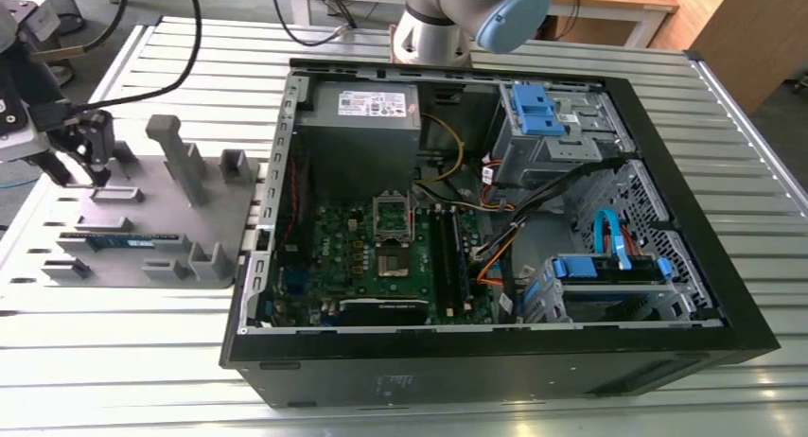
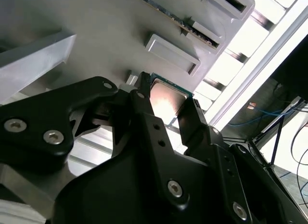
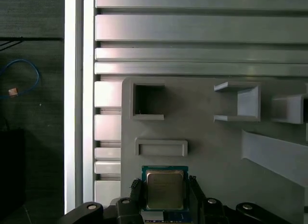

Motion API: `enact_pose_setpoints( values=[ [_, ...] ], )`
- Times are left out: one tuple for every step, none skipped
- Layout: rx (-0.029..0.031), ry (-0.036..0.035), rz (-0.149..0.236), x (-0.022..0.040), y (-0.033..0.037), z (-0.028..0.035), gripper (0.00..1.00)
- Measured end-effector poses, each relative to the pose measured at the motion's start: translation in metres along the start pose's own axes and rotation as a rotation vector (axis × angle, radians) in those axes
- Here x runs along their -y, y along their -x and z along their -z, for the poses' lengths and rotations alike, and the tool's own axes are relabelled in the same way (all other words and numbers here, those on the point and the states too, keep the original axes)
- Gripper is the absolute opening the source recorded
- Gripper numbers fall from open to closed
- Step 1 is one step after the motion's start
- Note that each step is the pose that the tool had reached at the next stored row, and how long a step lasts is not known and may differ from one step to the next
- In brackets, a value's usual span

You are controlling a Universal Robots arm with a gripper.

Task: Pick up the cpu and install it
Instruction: 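Pick up the cpu and move it towards the insertion slot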

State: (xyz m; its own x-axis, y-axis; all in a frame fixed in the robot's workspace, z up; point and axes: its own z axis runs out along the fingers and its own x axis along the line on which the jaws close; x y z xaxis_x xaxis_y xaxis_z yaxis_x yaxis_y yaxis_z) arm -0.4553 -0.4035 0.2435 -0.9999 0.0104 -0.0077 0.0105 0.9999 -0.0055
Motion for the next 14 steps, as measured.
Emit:
enact_pose_setpoints(
  values=[
    [0.0001, 0.0001, 0.0, 0.0, 0.0, 0.0027, 0.47],
    [0.0001, 0.0001, 0.0, 0.0, 0.0001, 0.0056, 0.47],
    [0.0, 0.0, 0.0, 0.0, 0.0001, 0.0089, 0.47],
    [-0.0001, 0.0, 0.0, 0.0001, 0.0001, 0.0121, 0.47],
    [-0.0001, 0.0, 0.0, 0.0001, 0.0001, 0.0146, 0.47],
    [0.0, 0.0, 0.0, 0.0001, 0.0001, 0.0174, 0.47],
    [0.0, 0.0001, 0.0, 0.0001, 0.0002, 0.0206, 0.47],
    [-0.0001, 0.0, 0.0, 0.0001, 0.0002, 0.0235, 0.47],
    [-0.0002, -0.0001, 0.0, 0.0001, 0.0002, 0.0259, 0.47],
    [0.0, 0.0, 0.0, 0.0002, 0.0002, 0.028, 0.47],
    [-0.0001, 0.0, 0.0, 0.0002, 0.0002, 0.0299, 0.47],
    [-0.0001, 0.0, 0.0, 0.0002, 0.0002, 0.0314, 0.47],
    [0.0, 0.0, 0.0, 0.0002, 0.0002, 0.0328, 0.47],
    [-0.0001, 0.0, 0.0, 0.0002, 0.0002, 0.0343, 0.47]
  ],
)
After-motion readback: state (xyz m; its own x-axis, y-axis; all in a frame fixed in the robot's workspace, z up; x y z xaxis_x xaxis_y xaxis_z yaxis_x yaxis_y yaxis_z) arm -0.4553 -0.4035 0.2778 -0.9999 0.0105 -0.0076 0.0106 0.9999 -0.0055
